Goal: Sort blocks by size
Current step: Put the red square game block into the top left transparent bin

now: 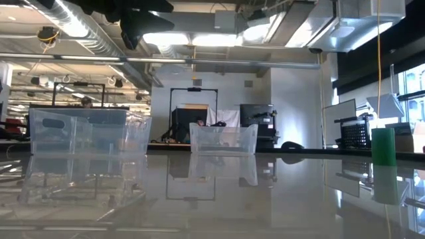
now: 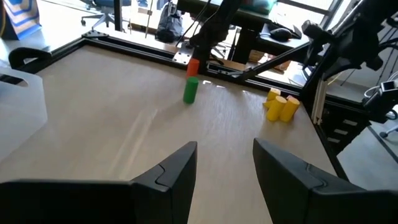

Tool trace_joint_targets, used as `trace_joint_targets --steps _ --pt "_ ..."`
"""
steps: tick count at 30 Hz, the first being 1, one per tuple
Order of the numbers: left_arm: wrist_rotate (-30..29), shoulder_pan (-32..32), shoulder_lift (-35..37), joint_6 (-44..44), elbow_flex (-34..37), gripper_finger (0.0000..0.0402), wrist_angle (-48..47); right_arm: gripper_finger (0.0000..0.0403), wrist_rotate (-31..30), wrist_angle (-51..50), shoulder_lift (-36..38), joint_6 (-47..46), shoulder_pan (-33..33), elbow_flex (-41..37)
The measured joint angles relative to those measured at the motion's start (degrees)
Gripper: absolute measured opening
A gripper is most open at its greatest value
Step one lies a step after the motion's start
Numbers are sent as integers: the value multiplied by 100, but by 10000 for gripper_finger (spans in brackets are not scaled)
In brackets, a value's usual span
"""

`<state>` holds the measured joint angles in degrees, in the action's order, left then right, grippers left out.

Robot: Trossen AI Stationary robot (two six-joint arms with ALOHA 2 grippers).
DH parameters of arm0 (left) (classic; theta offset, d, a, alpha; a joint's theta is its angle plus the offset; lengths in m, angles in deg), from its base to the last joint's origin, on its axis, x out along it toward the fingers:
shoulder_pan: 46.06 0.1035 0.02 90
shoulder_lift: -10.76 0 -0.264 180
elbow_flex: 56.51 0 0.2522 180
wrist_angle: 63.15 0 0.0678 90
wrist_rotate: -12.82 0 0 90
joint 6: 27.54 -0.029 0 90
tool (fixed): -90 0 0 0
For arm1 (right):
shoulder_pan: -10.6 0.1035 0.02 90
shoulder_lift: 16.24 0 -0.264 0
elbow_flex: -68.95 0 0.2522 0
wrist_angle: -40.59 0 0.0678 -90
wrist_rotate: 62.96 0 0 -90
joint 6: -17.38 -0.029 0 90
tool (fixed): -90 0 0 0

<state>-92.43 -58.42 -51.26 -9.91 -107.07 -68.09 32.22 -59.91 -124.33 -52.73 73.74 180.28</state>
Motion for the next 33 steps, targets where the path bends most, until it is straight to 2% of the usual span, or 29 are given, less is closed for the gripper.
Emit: trace_joint_targets --steps 3,8,12,17,25,29,33 --pt "0 0 0 -2 0 155 0 271 236 396 0 -189 125 -124" --pt "0 0 2 -8 0 155 -13 271 136 1027 2 -356 147 -468" --pt "0 -2 2 -74 0 155 -73 271 375 1821 2 -415 135 -924" --pt "0 -2 2 -95 0 155 -96 271 225 2450 2 -1267 264 -1497" --pt "0 -2 2 -173 0 155 -73 271 -112 2256 2 -2254 489 -1685" --pt "0 -2 2 -171 0 155 -90 271 -386 2310 2 -2298 472 -1807" --pt "0 -2 4 -173 0 155 -96 271 -416 2448 2 -2289 434 -2047"
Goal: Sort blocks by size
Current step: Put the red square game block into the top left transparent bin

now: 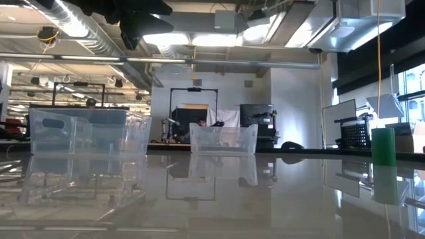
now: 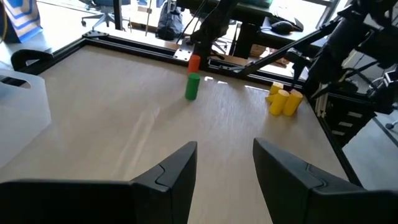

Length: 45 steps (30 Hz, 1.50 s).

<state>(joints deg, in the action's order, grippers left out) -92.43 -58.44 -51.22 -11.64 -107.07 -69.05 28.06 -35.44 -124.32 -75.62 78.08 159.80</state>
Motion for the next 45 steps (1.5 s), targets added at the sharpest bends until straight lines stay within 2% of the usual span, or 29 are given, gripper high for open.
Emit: trace_joint_targets --steps 10,22,30,37,40,45 --pt "0 0 0 -103 0 155 2 262 -59 574 -4 -19 -2 -508" --pt "-4 0 0 -131 0 155 2 136 -53 850 -4 139 0 -740" --pt "-4 2 0 -153 0 155 4 136 87 302 41 474 0 -218" --pt "-4 2 0 -153 0 155 4 135 75 -236 503 785 -49 527" --pt "-4 2 -1 -153 0 155 4 136 -139 -384 705 927 -149 771" --pt "-4 0 0 -153 0 155 2 139 -1264 -384 783 1803 -576 924"
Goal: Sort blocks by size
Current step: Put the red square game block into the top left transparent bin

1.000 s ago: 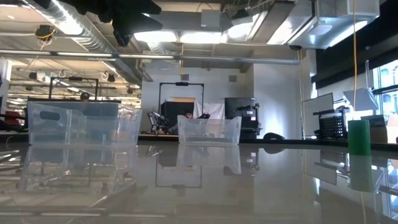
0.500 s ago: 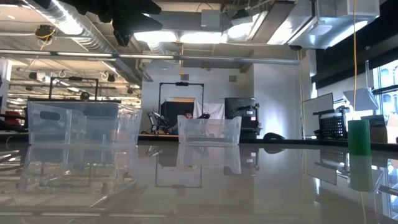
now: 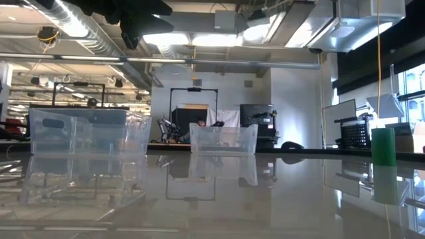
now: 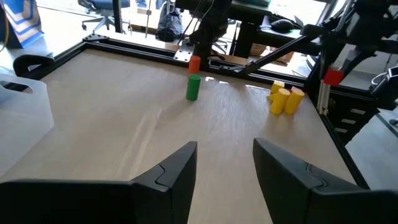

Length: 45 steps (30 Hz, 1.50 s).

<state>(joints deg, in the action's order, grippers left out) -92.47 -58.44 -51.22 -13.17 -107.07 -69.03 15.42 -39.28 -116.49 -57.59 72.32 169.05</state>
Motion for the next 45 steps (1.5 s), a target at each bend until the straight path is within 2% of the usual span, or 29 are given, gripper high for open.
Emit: trace_joint_targets --steps 6,14,19,23,28,34,39,45 --pt "0 0 0 10 0 155 4 139 -497 41 0 1681 -791 3" --pt "1 2 0 -218 0 155 10 139 -1128 48 0 4442 -2290 3" --pt "-31 2 103 -676 0 155 -87 139 -1242 341 0 6196 -3301 3" --pt "-148 7 409 -907 -2 155 -343 139 -1232 972 0 7578 -4124 -25" --pt "-232 34 913 -1120 -4 155 -570 139 -968 2214 0 9078 -5078 -194" --pt "-522 210 1447 -1290 -4 155 -676 138 -146 3987 -23 10323 -6111 -541" --pt "-905 423 1811 -1351 -4 155 -745 138 328 5141 -308 10714 -6802 -587" --pt "-949 697 2044 -1486 -4 155 -745 138 927 7041 -1012 10704 -7339 -589"
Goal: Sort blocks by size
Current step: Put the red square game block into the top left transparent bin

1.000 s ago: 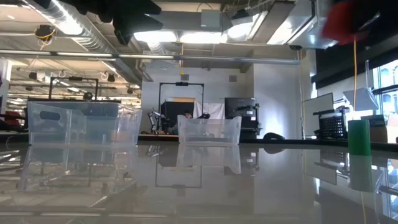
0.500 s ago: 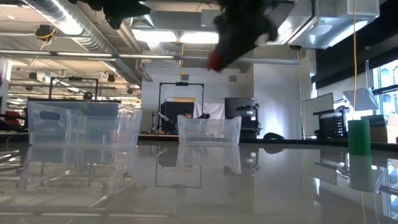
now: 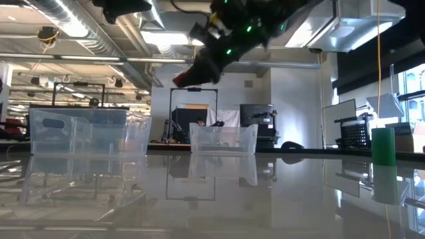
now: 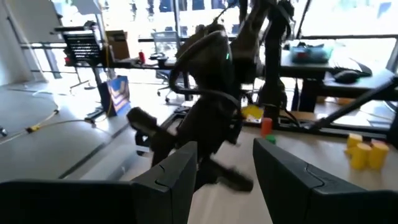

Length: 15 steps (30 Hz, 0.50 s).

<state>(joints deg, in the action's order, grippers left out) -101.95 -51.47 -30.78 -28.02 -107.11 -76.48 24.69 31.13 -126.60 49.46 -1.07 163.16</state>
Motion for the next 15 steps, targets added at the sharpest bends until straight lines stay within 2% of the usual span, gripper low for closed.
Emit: trace_joint_targets --steps 5,12,15 --pt "0 129 -9 159 0 155 -48 138 47 1242 -639 -220 -306 298" --pt "4 140 -7 150 0 155 -164 138 48 1388 -1464 -178 -606 1305" --pt "7 140 -5 152 0 155 -157 138 233 1382 -1819 -151 -725 1828"
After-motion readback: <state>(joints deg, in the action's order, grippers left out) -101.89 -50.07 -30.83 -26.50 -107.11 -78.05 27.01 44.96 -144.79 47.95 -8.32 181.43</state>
